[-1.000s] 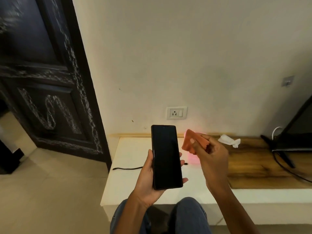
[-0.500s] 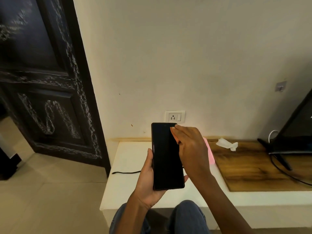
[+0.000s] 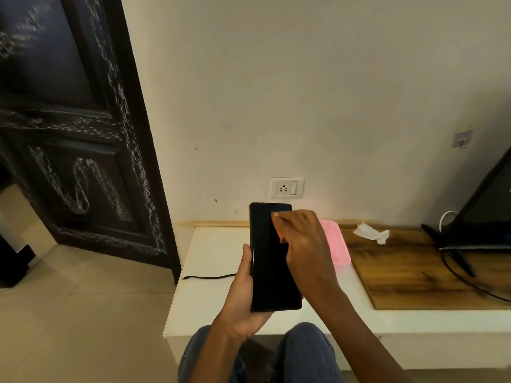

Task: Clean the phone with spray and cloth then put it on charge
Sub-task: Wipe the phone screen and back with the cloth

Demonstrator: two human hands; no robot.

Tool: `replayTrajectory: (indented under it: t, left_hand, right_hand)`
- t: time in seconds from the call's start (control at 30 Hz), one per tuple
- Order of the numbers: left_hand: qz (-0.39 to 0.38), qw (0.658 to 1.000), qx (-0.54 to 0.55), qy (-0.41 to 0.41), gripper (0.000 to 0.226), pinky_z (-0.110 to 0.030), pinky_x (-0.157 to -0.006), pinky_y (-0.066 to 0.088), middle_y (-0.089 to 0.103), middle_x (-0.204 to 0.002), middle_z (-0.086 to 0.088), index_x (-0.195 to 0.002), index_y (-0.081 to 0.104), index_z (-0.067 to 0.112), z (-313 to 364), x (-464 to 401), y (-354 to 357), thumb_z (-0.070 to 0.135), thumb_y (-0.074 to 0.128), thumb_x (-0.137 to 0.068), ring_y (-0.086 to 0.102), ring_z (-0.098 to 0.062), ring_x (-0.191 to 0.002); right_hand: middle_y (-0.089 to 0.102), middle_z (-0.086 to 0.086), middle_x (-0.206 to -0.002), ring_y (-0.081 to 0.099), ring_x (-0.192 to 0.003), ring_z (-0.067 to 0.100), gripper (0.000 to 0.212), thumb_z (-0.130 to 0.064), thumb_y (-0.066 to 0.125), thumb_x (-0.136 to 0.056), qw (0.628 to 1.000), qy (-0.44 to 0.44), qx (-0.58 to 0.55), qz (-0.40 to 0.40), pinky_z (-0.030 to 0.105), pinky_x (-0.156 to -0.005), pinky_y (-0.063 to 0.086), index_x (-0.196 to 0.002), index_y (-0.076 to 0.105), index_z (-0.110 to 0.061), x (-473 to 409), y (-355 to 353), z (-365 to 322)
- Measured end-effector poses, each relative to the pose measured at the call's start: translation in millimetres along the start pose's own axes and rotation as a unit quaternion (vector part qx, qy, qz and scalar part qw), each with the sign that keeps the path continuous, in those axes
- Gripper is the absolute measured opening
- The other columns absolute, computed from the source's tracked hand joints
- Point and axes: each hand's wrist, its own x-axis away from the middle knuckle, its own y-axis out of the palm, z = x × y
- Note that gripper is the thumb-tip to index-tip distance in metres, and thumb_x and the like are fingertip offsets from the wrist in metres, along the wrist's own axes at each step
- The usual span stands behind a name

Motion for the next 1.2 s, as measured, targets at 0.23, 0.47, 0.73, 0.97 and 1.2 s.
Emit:
replayTrajectory:
  t: [0.23,0.47,0.73,0.97,1.2]
  left_hand:
    - [0.023,1.000,-0.013,-0.010,0.058,-0.045,-0.077,0.056,0.070,-0.111,-0.017,-0.109,0.070,0.022,-6,2,-2,0.063,0.052,-0.073,0.067,-0.034,-0.104]
    - [0.040,0.999,-0.024,0.007,0.058,-0.041,-0.078,0.057,0.071,-0.110,-0.013,-0.108,0.072,0.026,-2,-4,-11,0.066,0.048,-0.073,0.068,-0.030,-0.103]
    - [0.053,0.997,-0.048,-0.031,0.058,-0.040,-0.083,0.056,0.068,-0.119,-0.014,-0.116,0.068,0.024,-7,-6,4,0.063,0.044,-0.081,0.065,-0.029,-0.109]
    - [0.043,0.998,-0.025,-0.038,0.054,-0.039,-0.079,0.057,0.070,-0.115,-0.013,-0.111,0.071,0.026,-10,-1,-5,0.062,0.040,-0.084,0.066,-0.029,-0.107]
    - [0.052,0.996,-0.052,-0.041,0.055,-0.036,-0.082,0.057,0.068,-0.119,-0.011,-0.114,0.070,0.027,-10,-3,3,0.063,0.040,-0.084,0.065,-0.026,-0.110]
  right_hand:
    - [0.070,0.019,-0.100,0.064,-0.094,0.040,0.037,0.005,0.077,-0.068,0.999,0.051,-0.004,-0.004,0.043,-0.081,0.053,-0.103,0.066,0.006,-7,1,2]
    - [0.071,0.014,-0.103,0.066,-0.097,0.033,0.031,-0.013,0.056,-0.081,1.000,0.012,0.000,-0.006,0.037,-0.087,0.051,-0.105,0.069,0.001,7,7,-15]
    - [0.070,0.016,-0.097,0.063,-0.093,0.036,0.029,0.006,0.064,-0.073,0.997,0.074,-0.024,0.009,0.040,-0.079,0.052,-0.101,0.068,0.003,-10,8,-11]
    - [0.070,0.015,-0.105,0.064,-0.100,0.034,0.037,0.009,0.071,-0.070,0.998,0.039,-0.014,-0.053,0.040,-0.090,0.049,-0.106,0.068,0.000,15,8,4]
    - [0.070,0.015,-0.098,0.065,-0.093,0.035,0.030,-0.004,0.061,-0.073,0.999,0.047,-0.011,0.004,0.038,-0.081,0.053,-0.102,0.067,0.003,5,8,-8]
